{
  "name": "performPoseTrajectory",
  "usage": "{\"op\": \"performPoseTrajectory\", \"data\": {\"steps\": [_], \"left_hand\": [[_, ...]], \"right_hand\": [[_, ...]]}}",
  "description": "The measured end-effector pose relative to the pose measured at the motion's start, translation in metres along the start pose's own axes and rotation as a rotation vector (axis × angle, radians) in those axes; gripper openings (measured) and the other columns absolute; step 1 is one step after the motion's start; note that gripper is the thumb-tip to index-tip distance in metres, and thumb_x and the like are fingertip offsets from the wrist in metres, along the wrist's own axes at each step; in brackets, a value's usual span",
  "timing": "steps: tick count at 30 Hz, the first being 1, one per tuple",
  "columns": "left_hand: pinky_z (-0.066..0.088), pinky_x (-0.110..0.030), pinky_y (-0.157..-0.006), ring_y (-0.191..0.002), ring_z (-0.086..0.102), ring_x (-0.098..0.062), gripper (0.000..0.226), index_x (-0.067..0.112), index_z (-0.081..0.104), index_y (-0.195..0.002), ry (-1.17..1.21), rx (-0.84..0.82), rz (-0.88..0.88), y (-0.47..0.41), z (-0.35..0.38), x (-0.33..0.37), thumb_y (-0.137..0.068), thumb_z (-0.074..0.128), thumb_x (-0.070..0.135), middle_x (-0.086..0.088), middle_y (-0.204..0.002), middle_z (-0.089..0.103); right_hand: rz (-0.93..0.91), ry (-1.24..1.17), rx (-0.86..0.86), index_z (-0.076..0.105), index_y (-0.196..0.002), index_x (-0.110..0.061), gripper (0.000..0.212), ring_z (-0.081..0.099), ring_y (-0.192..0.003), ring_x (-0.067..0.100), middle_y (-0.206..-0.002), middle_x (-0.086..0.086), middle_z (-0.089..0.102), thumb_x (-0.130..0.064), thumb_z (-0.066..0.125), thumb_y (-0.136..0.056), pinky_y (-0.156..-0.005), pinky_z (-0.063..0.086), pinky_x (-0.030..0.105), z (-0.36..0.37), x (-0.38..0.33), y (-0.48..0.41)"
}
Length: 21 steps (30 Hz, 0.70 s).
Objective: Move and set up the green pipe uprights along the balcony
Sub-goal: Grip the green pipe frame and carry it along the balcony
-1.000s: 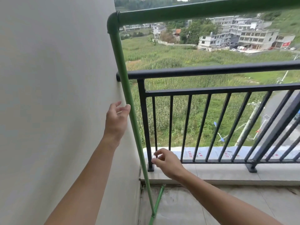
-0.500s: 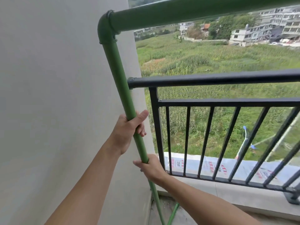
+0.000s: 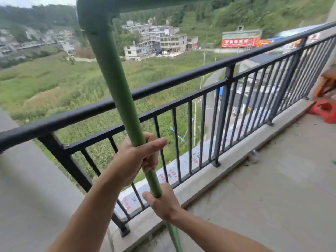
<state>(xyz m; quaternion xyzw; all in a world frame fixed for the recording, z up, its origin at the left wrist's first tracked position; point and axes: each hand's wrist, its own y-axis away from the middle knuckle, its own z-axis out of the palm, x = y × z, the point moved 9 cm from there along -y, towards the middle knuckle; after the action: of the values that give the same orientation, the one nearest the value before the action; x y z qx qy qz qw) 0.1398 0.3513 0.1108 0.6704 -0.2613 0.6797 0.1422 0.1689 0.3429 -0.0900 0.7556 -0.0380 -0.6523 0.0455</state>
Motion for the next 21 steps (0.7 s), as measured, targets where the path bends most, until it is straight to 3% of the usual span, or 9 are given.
{"op": "performPoseTrajectory", "data": {"steps": [5,12,14,16,21], "left_hand": [[0.033,-0.024,-0.042,-0.031,0.031,-0.014,0.045,0.018,0.041,-0.042,0.052,-0.169,0.035,-0.035,0.074,0.004,-0.076,0.07,0.018,0.005,-0.033,0.037],[0.028,-0.025,-0.042,-0.036,0.027,-0.014,0.046,0.012,0.035,-0.05,0.077,-0.175,0.033,-0.078,0.176,0.008,-0.087,0.063,0.012,-0.003,-0.041,0.031],[0.029,-0.023,-0.041,-0.035,0.028,-0.014,0.045,0.014,0.036,-0.051,0.072,-0.175,0.04,-0.091,0.208,0.004,-0.086,0.064,0.013,-0.001,-0.04,0.032],[0.031,-0.022,-0.039,-0.034,0.03,-0.013,0.045,0.015,0.038,-0.051,0.07,-0.181,0.048,-0.104,0.242,0.0,-0.086,0.065,0.014,0.003,-0.038,0.035],[0.032,-0.023,-0.037,-0.033,0.03,-0.013,0.044,0.015,0.038,-0.052,0.095,-0.228,0.058,-0.136,0.325,-0.003,-0.088,0.064,0.016,0.003,-0.039,0.034]], "right_hand": [[0.034,-0.071,0.227,0.03,-0.041,-0.023,0.045,0.026,-0.036,0.008,-0.037,-0.013,0.027,-0.01,0.058,-0.074,-0.04,0.022,0.022,-0.076,0.008,0.019],[0.027,-0.097,0.497,0.028,-0.041,-0.022,0.043,0.023,-0.039,0.009,-0.035,-0.013,0.026,-0.011,0.058,-0.071,-0.041,0.02,0.024,-0.191,0.015,0.05],[0.027,-0.082,0.568,0.027,-0.041,-0.021,0.041,0.023,-0.042,0.011,-0.037,-0.013,0.025,-0.013,0.057,-0.067,-0.044,0.021,0.03,-0.224,0.022,0.059],[0.029,-0.085,0.612,0.025,-0.041,-0.02,0.041,0.022,-0.044,0.012,-0.038,-0.013,0.023,-0.012,0.057,-0.065,-0.047,0.02,0.037,-0.258,0.031,0.068],[0.035,-0.093,0.657,0.027,-0.038,-0.02,0.039,0.023,-0.043,0.012,-0.04,-0.013,0.026,-0.02,0.058,-0.062,-0.046,0.022,0.027,-0.344,0.047,0.088]]}}
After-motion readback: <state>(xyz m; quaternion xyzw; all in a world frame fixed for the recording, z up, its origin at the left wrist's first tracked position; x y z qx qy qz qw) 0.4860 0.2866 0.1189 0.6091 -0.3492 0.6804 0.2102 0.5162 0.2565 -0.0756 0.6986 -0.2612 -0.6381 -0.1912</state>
